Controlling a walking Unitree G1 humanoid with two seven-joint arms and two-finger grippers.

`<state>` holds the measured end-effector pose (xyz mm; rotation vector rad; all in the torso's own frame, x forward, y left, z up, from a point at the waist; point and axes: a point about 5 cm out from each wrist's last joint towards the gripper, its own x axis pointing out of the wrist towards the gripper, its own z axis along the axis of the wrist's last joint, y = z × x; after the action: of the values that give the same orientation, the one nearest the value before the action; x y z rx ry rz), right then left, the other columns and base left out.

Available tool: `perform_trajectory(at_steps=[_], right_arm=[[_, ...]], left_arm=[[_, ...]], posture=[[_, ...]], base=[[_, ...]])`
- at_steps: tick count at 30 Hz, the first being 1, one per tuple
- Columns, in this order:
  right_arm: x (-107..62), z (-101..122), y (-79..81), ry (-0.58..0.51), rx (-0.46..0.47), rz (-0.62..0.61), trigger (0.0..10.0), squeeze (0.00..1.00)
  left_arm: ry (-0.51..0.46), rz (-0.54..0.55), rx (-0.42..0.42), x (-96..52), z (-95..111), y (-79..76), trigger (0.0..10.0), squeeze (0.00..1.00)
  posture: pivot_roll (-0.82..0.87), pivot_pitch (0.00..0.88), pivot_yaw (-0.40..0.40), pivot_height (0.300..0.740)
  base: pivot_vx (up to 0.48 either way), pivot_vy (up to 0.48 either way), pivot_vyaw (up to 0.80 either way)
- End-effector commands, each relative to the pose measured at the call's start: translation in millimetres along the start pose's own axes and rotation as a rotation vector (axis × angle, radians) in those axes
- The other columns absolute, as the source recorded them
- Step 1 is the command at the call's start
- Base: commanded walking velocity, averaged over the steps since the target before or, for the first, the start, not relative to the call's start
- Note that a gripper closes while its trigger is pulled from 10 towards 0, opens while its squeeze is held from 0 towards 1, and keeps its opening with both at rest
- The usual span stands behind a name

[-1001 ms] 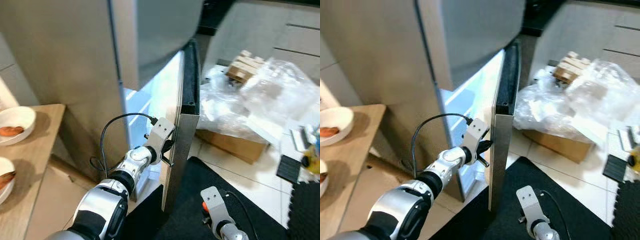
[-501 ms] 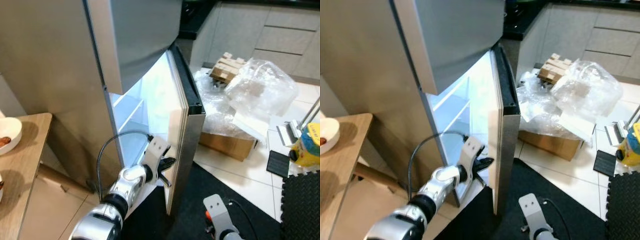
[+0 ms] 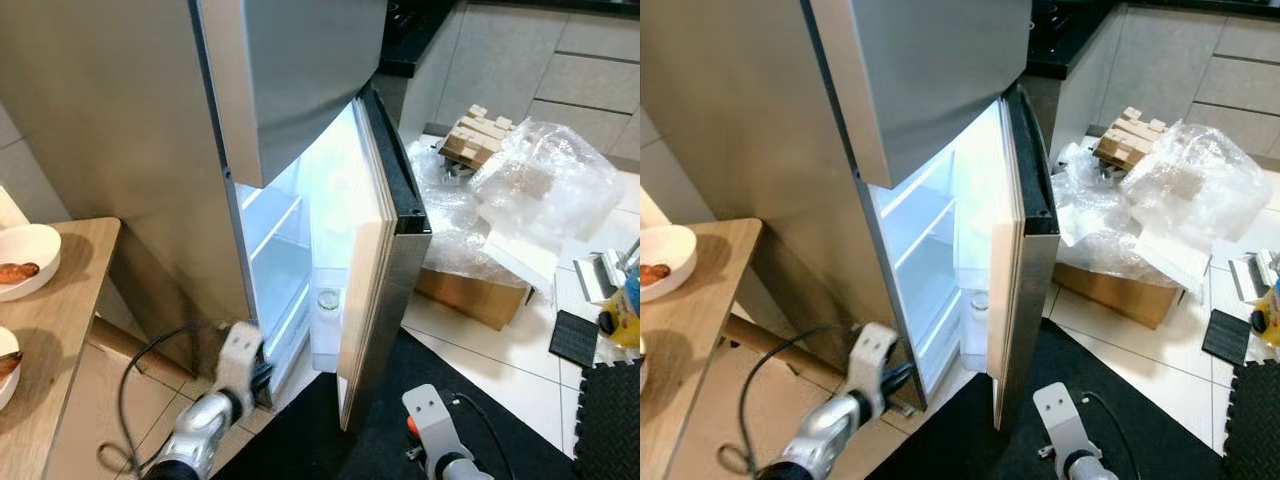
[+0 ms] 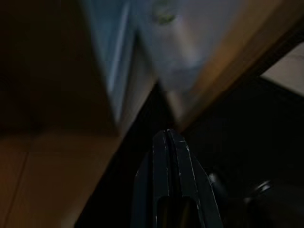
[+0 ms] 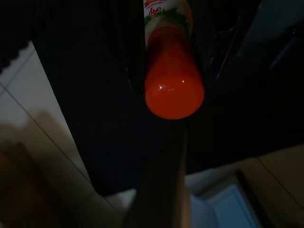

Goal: Restocking fridge

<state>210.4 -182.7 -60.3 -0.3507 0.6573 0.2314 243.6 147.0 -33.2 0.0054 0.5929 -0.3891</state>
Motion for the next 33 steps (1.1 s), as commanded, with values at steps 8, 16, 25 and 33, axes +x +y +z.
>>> perform_trajectory(at_steps=[8,16,25,33], right_arm=[[9.0,36.9,14.4,-0.168,-0.093,0.131,10.0,0.0],[11.3,59.4,36.4,-0.262,-0.208,0.325,10.0,0.0],[12.4,85.1,47.1,-0.377,-0.306,0.403,10.0,0.0],[20.2,111.5,3.5,-0.433,-0.307,0.084,10.0,0.0]], left_arm=[[-0.02,-0.063,0.038,-6.1,-10.2,-17.9,10.0,0.0],[-0.073,-0.084,0.039,-7.7,-6.0,-16.3,10.0,0.0],[-0.26,-0.236,0.013,-17.2,17.6,-22.9,10.0,0.0],[-0.331,-0.382,0.061,-20.8,33.9,-38.2,10.0,0.0]], posture=[[-0.15,0.092,-0.017,0.74],[-0.15,0.093,-0.021,0.74],[-0.14,0.088,-0.023,0.74],[-0.14,0.091,-0.021,0.74]], base=[[0.0,0.0,0.0],[0.0,0.0,0.0],[0.0,0.0,0.0],[0.0,0.0,0.0]])
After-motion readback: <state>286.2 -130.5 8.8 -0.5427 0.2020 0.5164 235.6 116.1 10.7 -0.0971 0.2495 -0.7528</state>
